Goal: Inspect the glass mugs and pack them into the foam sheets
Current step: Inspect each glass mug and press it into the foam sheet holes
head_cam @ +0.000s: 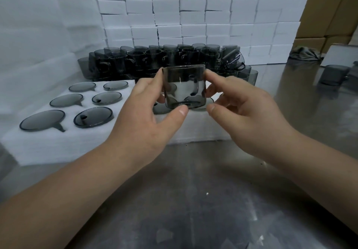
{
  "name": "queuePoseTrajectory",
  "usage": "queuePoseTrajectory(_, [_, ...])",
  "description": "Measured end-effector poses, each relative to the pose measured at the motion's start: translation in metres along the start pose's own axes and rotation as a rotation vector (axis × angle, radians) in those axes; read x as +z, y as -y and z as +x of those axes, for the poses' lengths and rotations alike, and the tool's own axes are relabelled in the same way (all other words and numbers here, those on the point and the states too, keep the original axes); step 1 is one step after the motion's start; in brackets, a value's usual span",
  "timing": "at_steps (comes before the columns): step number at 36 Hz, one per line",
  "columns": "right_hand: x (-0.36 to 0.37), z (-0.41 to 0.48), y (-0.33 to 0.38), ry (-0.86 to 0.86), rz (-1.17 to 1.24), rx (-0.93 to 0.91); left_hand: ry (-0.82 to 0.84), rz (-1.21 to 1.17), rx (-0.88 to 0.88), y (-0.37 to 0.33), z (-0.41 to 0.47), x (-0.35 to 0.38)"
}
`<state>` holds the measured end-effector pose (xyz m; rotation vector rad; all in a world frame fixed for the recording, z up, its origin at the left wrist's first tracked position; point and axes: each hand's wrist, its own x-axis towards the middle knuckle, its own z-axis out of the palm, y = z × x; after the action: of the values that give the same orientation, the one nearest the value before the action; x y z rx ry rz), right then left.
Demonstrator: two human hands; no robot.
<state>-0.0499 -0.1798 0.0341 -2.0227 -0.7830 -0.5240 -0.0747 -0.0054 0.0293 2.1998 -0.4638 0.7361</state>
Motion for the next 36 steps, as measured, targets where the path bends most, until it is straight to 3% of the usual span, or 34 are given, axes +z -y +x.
queuePoseTrajectory(23, [0.0001,-0.0003,0.0016,0.007,0.032,-0.118,-0.037,-0.136,-0.028,0.004,-0.0028,0.005])
queuePoseTrajectory(31, [-0.0051,0.0019,-0.002,-0.165,0.099,-0.1,-0.047,-0.317,-0.058,0.0052,-0.0019,0.0058])
queuePoseTrajectory(36, [-0.0043,0.0028,-0.0017,-0.157,0.119,-0.053,-0.137,-0.245,-0.044,0.0,-0.0009,0.0032])
